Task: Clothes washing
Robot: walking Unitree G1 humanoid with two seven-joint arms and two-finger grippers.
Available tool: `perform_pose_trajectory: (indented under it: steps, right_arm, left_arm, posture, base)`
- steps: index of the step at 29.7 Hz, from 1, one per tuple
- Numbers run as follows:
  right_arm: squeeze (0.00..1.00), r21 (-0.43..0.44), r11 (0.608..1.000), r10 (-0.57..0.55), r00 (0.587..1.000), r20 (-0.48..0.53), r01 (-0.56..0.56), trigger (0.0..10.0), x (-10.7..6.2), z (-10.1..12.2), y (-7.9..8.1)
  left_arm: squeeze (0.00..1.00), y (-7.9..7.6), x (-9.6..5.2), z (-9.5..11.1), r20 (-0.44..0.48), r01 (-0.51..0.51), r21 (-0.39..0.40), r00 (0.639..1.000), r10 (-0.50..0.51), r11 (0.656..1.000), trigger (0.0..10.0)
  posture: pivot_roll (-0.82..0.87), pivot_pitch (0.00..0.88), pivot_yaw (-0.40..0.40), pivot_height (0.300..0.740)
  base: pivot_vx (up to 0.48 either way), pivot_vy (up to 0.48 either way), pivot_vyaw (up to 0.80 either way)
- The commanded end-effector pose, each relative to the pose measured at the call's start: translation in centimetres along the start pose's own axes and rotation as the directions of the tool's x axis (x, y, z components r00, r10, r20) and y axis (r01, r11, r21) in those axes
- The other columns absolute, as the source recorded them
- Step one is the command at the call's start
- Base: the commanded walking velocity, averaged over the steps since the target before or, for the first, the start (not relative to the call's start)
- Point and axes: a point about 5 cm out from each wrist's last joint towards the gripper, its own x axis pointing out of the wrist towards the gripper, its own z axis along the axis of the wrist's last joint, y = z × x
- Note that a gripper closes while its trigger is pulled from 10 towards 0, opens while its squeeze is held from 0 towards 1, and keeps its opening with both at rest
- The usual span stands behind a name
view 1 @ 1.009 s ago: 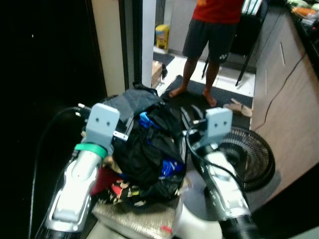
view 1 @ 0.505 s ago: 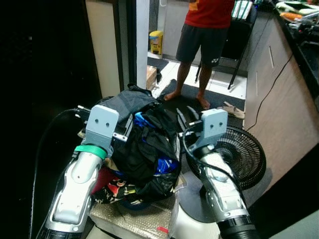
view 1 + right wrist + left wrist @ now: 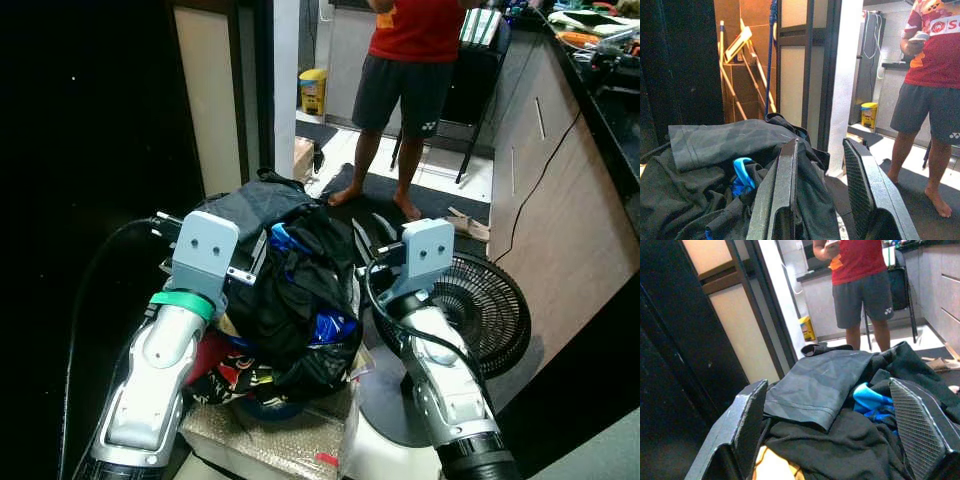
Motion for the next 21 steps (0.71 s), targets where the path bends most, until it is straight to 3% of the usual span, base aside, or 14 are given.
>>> perform_pose_trajectory:
  steps: [1, 10, 11, 13, 15, 16, 17, 18, 19, 21]
  right_arm:
    - [0.00, 0.008, 1.000, -0.011, 1.000, -0.008, 0.011, 10.0, -0.1, -0.3, -0.2]
    - [0.00, 0.009, 1.000, -0.006, 1.000, -0.007, 0.006, 10.0, -0.2, -0.3, -0.1]
    - [0.00, 0.009, 1.000, -0.002, 1.000, -0.009, 0.002, 10.0, -0.1, -0.3, 0.0]
    - [0.00, 0.009, 1.000, -0.002, 1.000, -0.009, 0.002, 10.0, -0.1, -0.3, 0.0]
    - [0.00, 0.007, 1.000, 0.010, 1.000, -0.021, -0.010, 10.0, 0.0, -0.5, 0.2]
    - [0.00, 0.007, 1.000, 0.010, 1.000, -0.021, -0.010, 10.0, 0.0, -0.5, 0.2]
    - [0.00, 0.003, 1.000, 0.018, 0.999, -0.026, -0.018, 10.0, 0.2, -0.6, 0.1]
    - [0.00, 0.003, 1.000, 0.018, 0.999, -0.026, -0.018, 10.0, 0.2, -0.6, 0.1]
    - [0.00, 0.000, 1.000, 0.023, 0.999, -0.031, -0.023, 10.0, 0.3, -0.7, 0.0]
    - [0.00, -0.006, 1.000, 0.028, 0.999, -0.037, -0.028, 10.0, 0.4, -0.8, 0.0]
  left_arm:
    - [0.00, -0.1, -0.2, -0.2, -0.008, 0.011, 0.003, 1.000, -0.011, 1.000, 10.0]
    - [0.00, -0.3, -0.2, -0.3, -0.017, 0.027, 0.004, 0.999, -0.027, 1.000, 10.0]
    - [0.00, -0.8, -0.4, -0.7, -0.044, 0.076, -0.005, 0.996, -0.076, 0.997, 10.0]
    - [0.00, -0.8, -0.4, -0.7, -0.044, 0.076, -0.005, 0.996, -0.076, 0.997, 10.0]
    - [0.00, -3.6, -1.0, -2.0, -0.115, 0.268, -0.021, 0.956, -0.268, 0.963, 10.0]
    - [0.00, -3.6, -1.0, -2.0, -0.115, 0.268, -0.021, 0.956, -0.268, 0.963, 10.0]
    - [0.00, -5.1, -0.9, -2.3, -0.131, 0.326, -0.039, 0.935, -0.329, 0.944, 10.0]
    - [0.00, -5.1, -0.9, -2.3, -0.131, 0.326, -0.039, 0.935, -0.329, 0.944, 10.0]
    - [0.00, -6.2, -0.5, -2.4, -0.139, 0.346, -0.036, 0.927, -0.348, 0.938, 10.0]
    - [0.00, -6.9, 0.2, -2.3, -0.143, 0.339, -0.032, 0.929, -0.341, 0.940, 10.0]
  posture:
    - [0.10, 0.024, 0.024, 0.740]
    - [0.10, 0.023, 0.025, 0.740]
    - [0.11, 0.028, 0.021, 0.740]
    - [0.11, 0.028, 0.021, 0.740]
    - [0.12, 0.044, 0.003, 0.740]
    - [0.12, 0.044, 0.003, 0.740]
    - [0.12, 0.050, -0.003, 0.740]
    - [0.12, 0.050, -0.003, 0.740]
    - [0.12, 0.056, -0.007, 0.740]
    - [0.12, 0.066, -0.011, 0.740]
  base:
    - [0.000, 0.000, 0.00]
    - [0.000, 0.000, 0.00]
    - [0.000, 0.000, 0.00]
    - [0.000, 0.000, 0.00]
    - [0.000, 0.000, 0.00]
    - [0.000, 0.000, 0.00]
    - [0.000, 0.000, 0.00]
    - [0.000, 0.000, 0.00]
    - [0.000, 0.000, 0.00]
    - [0.000, 0.000, 0.00]
